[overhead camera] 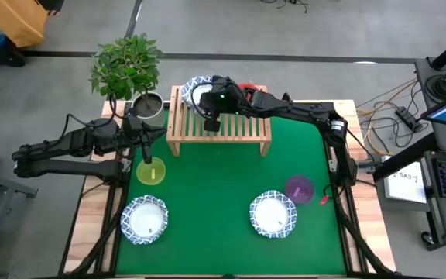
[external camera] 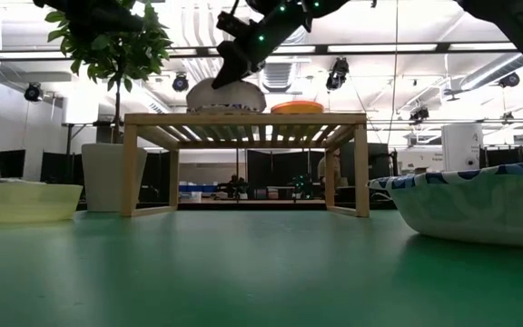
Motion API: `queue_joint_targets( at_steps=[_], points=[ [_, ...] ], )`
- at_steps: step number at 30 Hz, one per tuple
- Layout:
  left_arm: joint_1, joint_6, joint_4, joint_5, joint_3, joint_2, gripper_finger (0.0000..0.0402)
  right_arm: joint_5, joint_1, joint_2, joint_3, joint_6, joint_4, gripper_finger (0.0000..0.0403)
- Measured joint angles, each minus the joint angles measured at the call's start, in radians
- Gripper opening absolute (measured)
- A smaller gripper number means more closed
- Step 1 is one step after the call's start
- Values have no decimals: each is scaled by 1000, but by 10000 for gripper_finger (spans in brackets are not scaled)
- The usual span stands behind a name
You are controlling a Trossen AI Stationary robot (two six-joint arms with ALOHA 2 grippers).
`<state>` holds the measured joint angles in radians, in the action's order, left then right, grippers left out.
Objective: Place and stack bowls onto a shelf
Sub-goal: Stack the white patterned bowl on top of the white patterned bowl on the shelf
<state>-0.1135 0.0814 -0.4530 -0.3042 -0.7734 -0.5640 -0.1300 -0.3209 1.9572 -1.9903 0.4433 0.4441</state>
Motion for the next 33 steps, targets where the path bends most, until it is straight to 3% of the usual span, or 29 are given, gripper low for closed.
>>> queue_joint_targets(
  at_steps=[7, 13, 19, 24, 28, 33],
  points=[
    [0, 37, 0, 0, 0, -1, 0, -1, 13, 0, -8, -62, 40, 146],
    [0, 54, 0, 0, 0, -8, 0, 2, 64, -4, -65, -111, 135, 152],
    [0, 80, 0, 7, 4, -28, 0, 3, 139, -40, -113, -244, 344, 152],
    [0, 83, 86, 8, 9, -87, 0, -1, 243, -103, -40, -360, 428, 145],
    [0, 19, 239, 8, 19, -178, 0, -15, 344, -164, 56, -426, 387, 137],
    [-13, -87, 410, -41, 7, -323, 0, -197, 462, -270, 230, -490, 284, 136]
  ],
)
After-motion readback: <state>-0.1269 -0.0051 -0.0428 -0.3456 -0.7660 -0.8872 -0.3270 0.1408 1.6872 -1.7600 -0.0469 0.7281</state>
